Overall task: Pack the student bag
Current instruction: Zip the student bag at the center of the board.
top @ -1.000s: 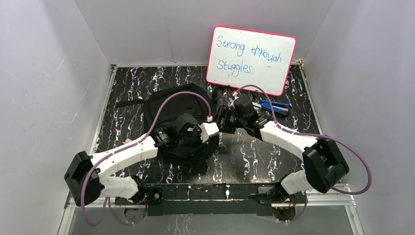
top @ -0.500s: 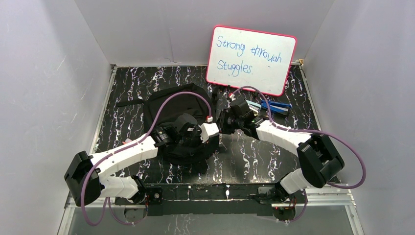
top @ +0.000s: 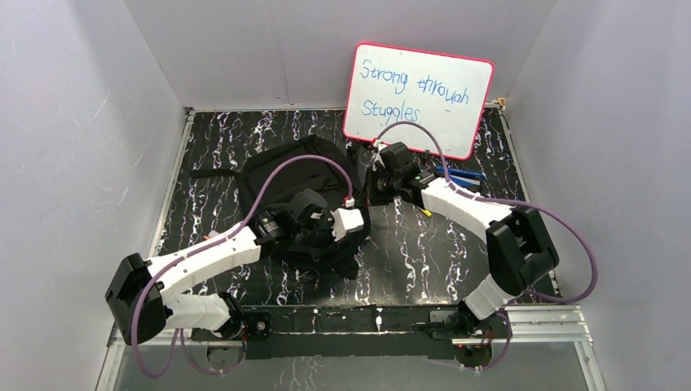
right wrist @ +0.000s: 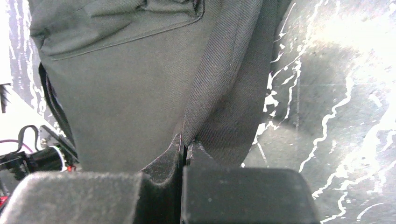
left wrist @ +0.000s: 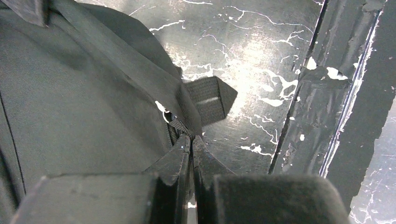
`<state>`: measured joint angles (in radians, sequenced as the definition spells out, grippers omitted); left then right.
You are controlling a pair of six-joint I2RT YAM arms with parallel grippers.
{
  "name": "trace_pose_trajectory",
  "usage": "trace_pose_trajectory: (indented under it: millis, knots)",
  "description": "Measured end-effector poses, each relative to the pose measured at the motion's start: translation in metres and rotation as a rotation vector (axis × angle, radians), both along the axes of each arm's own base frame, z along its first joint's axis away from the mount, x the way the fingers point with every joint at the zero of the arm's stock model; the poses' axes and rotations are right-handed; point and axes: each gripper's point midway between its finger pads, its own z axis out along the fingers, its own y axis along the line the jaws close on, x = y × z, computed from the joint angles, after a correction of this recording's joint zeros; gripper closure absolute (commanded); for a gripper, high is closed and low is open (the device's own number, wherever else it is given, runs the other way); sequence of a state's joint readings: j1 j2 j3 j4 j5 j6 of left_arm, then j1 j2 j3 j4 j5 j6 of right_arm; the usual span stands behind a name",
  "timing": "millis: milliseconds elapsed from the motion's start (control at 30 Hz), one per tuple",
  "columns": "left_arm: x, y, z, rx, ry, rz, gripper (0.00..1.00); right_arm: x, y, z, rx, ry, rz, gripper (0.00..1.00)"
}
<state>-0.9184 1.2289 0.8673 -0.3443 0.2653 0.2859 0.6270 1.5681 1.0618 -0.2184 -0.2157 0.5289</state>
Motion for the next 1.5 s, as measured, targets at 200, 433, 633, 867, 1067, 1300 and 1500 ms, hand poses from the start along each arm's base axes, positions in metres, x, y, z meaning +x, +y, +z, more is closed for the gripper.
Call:
trace_pose_trajectory:
  millis: [200,433,633,867,1067,1300,1500]
  knots:
    - [-0.003,0.003,0.002,0.002,0.004,-0.009,1.0,0.023,-0.006,-0.001,-0.057,-0.052,0.039,1.0]
    - [-0.003,0.005,0.004,0.001,0.001,-0.006,1.0,0.043,-0.009,-0.006,-0.083,-0.085,0.083,1.0]
    - [-0.002,0.005,0.006,-0.002,-0.001,-0.001,1.0,0.061,0.001,-0.007,-0.096,-0.147,0.17,1.0]
    - [0.001,0.002,0.013,-0.021,-0.007,0.001,1.0,0.073,0.006,-0.003,-0.105,-0.225,0.219,1.0]
    - [0.002,-0.012,0.018,-0.022,-0.009,-0.02,1.0,0.091,0.018,0.005,-0.087,-0.288,0.248,1.0]
    - [-0.013,-0.043,0.006,0.013,-0.022,-0.09,1.0,0.096,0.024,0.006,-0.073,-0.309,0.287,0.95]
    - [-0.049,-0.065,0.0,-0.007,0.043,-0.187,1.0,0.125,0.009,0.02,-0.052,-0.387,0.218,0.59]
